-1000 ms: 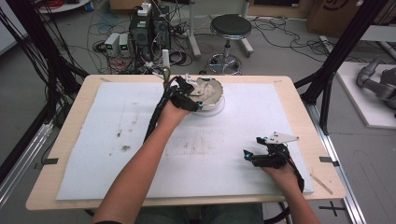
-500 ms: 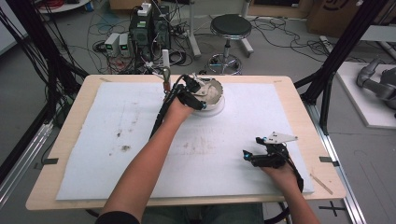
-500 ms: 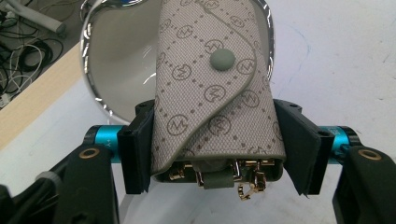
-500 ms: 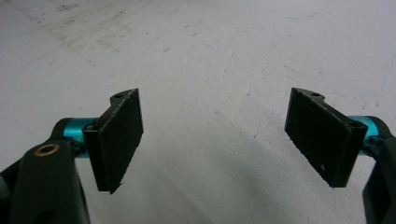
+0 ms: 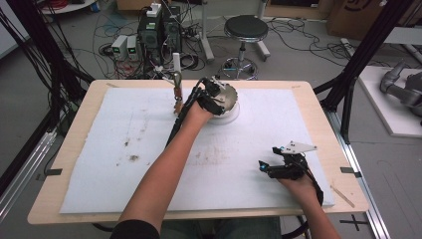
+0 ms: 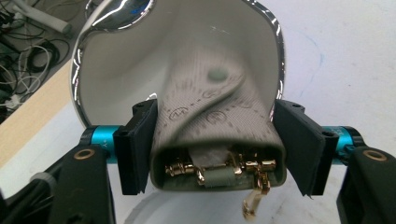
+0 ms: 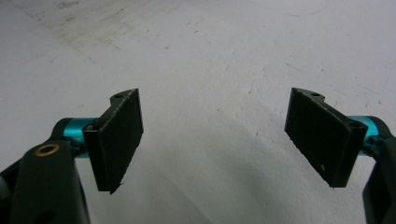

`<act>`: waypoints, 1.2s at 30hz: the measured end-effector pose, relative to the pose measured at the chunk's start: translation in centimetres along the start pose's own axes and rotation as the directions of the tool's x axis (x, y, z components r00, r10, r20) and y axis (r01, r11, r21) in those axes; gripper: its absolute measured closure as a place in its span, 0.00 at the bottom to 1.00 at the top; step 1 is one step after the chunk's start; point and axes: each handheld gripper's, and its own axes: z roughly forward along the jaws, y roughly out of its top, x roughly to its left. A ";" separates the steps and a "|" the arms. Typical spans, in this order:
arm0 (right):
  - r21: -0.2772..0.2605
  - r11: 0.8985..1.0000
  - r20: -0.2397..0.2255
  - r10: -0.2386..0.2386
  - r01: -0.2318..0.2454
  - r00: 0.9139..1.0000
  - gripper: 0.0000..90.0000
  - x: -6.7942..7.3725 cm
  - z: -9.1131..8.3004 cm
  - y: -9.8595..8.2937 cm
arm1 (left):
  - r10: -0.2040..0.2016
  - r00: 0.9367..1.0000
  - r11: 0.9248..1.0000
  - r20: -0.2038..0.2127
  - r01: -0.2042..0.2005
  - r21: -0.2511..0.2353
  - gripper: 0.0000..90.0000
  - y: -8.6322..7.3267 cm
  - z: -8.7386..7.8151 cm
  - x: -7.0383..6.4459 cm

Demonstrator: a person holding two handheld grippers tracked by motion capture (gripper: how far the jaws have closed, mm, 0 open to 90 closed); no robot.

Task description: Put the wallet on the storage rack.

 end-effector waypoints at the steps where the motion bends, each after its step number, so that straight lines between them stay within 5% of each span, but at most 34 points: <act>1: -0.001 1.000 0.000 0.000 0.000 1.000 0.22 0.0 0.0 0.0 | -0.002 1.000 1.000 -0.006 0.002 -0.009 0.35 0.0 -0.1 0.0; 6: 0.000 1.000 -0.001 0.002 -0.002 1.000 0.22 0.1 0.0 0.0 | 0.012 1.000 0.999 -0.013 -0.013 -0.040 0.33 0.1 -0.4 0.0; 16: -0.003 1.000 0.002 -0.005 0.005 1.000 0.22 0.4 0.0 0.1 | -0.034 0.999 0.990 0.002 0.034 -0.138 0.25 -0.9 -3.4 0.4; 24: -0.001 1.000 0.005 -0.001 0.001 1.000 0.22 0.4 0.0 0.1 | -0.081 0.994 0.973 0.068 0.094 -0.212 0.23 -4.0 -6.5 0.8; 31: -0.010 1.000 0.012 0.002 -0.002 1.000 0.22 0.4 -0.1 0.1 | -0.094 0.993 0.963 0.070 0.108 -0.246 0.23 -7.2 -9.3 0.7; 34: -0.011 1.000 0.013 0.007 -0.006 1.000 0.22 0.4 -0.1 0.2 | -0.101 0.991 0.947 0.084 0.121 -0.296 0.23 -8.5 -10.6 0.8; 36: -0.009 1.000 0.011 0.004 -0.003 1.000 0.22 0.3 0.0 0.2 | -0.093 0.992 0.945 0.079 0.113 -0.306 0.23 -9.6 -11.2 0.8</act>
